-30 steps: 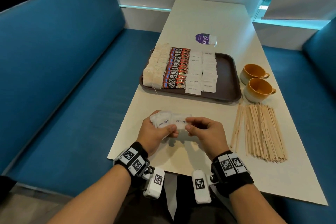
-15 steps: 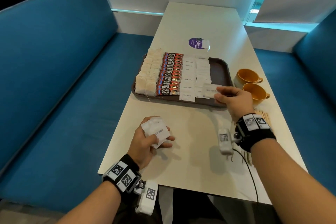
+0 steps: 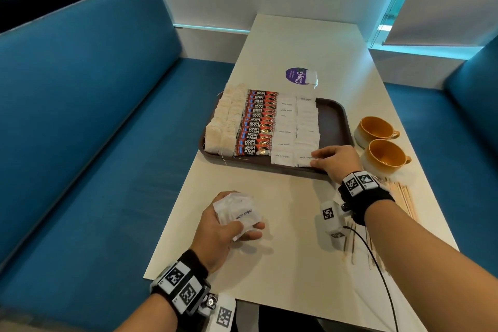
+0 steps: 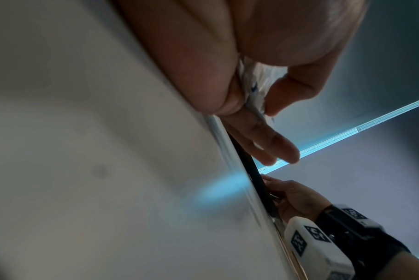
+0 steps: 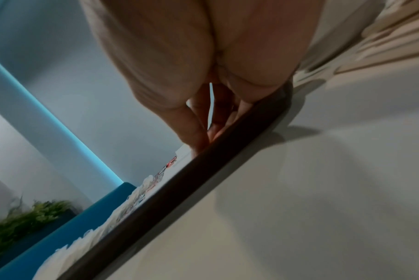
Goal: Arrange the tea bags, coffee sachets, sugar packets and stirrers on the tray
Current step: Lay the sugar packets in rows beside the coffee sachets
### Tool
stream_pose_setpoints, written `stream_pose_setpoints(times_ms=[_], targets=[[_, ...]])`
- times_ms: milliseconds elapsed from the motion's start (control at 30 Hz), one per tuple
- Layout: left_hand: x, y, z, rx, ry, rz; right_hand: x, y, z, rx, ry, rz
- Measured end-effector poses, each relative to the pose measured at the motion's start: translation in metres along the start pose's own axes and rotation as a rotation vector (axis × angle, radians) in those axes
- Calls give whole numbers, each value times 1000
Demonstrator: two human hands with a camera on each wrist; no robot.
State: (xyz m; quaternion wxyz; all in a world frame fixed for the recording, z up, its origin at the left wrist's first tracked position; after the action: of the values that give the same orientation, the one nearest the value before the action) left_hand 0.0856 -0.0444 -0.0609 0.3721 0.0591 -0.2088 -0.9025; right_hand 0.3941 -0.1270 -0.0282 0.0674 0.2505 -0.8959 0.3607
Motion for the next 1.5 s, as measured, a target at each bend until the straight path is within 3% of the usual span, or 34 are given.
stream_pose_setpoints(times_ms=[300, 500, 633, 767, 833, 1000, 1267, 1500], targets=[[-1, -1, -1, -6, 9, -19, -1, 5, -7, 160, 27, 39], [0, -2, 0, 5, -2, -36, 40, 2, -9, -103, -113, 135], [1, -2, -1, 10, 2, -26, 94, 22, -6, -325, -128, -84], [2, 0, 1, -45, -20, -11, 143, 51, 7, -410, -34, -390], [3, 1, 3, -48, -15, 8, 156, 61, 15, -481, -1, -471], [7, 4, 7, -27, -35, -3, 169, 70, 24, -538, -7, -358], [4, 1, 3, -82, -42, 65, 171, 72, 35, -617, 151, -372], [2, -3, 0, -104, -16, 64, 180, 67, 28, -689, -48, -335]])
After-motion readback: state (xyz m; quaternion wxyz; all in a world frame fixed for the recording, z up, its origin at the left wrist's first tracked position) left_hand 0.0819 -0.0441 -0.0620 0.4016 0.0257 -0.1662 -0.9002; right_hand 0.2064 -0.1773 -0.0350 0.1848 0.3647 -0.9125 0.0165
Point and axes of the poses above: each hand's wrist, its own x-axis away from the middle knuckle, its own y-axis out of the palm, z = x × y, the point moved 1 cm from there along -x, towards the middle knuckle, and after that the axes turned 9 degrees about y, right-handed, at the moved point
